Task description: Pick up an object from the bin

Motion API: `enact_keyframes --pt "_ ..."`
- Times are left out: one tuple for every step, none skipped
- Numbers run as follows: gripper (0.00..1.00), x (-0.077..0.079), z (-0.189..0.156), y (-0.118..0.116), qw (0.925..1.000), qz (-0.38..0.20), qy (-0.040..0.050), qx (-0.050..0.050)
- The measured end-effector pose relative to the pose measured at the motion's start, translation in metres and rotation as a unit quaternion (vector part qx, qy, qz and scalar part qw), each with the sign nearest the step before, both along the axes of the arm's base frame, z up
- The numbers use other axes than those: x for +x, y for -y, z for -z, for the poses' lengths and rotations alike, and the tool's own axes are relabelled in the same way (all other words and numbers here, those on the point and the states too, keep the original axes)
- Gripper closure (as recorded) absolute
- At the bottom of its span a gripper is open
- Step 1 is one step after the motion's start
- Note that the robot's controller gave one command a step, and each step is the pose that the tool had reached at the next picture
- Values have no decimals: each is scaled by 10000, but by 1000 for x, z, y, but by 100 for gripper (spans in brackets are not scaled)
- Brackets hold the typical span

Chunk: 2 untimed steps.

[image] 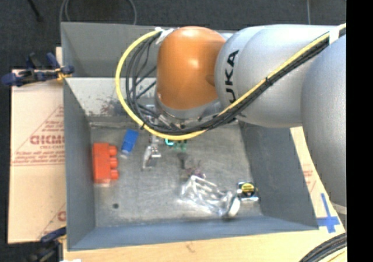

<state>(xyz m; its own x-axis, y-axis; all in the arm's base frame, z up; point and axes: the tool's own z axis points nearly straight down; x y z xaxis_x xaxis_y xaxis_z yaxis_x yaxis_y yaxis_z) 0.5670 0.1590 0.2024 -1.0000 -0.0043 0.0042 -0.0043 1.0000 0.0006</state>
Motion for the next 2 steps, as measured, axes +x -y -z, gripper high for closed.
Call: enact_keyframes --pt "0 61 110 4 9918 -1276 68 12" --pt "0 84 100 14 9698 -2437 59 -4"
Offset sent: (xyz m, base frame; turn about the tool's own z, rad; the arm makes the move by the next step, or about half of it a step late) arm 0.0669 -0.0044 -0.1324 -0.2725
